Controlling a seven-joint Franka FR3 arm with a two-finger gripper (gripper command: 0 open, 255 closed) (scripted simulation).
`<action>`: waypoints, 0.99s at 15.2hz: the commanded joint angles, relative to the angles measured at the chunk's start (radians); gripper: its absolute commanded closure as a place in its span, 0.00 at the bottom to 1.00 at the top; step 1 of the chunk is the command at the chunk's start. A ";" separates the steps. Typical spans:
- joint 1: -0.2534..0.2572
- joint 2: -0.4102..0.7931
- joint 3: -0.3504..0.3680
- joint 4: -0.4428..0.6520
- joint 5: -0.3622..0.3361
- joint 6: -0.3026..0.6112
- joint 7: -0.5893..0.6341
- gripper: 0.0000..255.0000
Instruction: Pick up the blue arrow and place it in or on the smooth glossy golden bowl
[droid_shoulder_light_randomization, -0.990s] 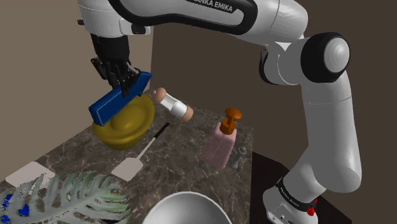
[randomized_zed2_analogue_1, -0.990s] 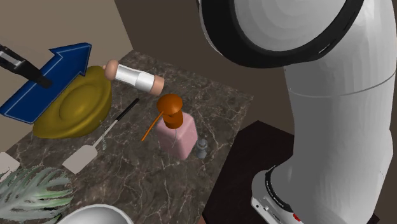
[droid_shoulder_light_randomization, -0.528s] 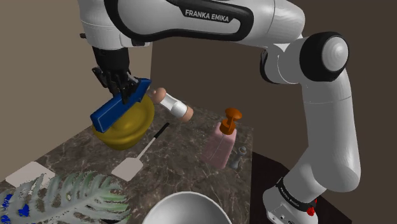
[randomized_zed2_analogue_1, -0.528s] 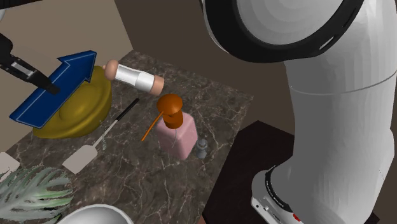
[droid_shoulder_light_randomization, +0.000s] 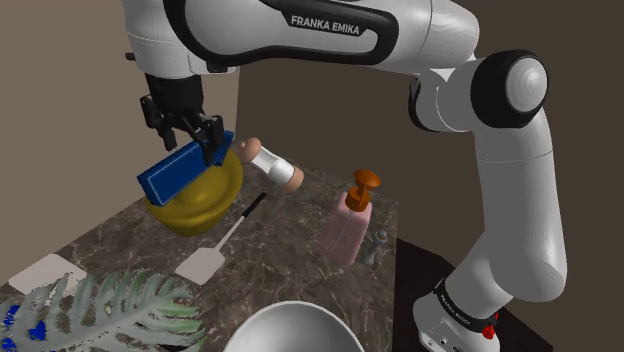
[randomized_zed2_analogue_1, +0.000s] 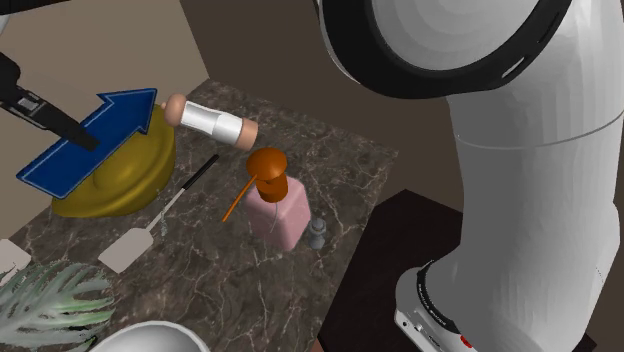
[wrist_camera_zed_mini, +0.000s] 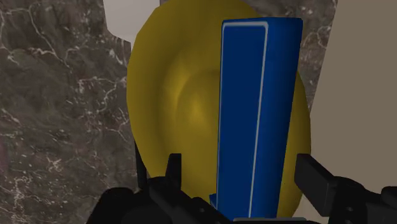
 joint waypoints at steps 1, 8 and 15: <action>0.000 0.000 0.000 0.000 0.000 0.000 0.000 0.00; 0.102 0.031 -0.019 0.209 -0.018 -0.148 -0.034 0.00; 0.102 0.031 -0.019 0.209 -0.018 -0.148 -0.034 0.00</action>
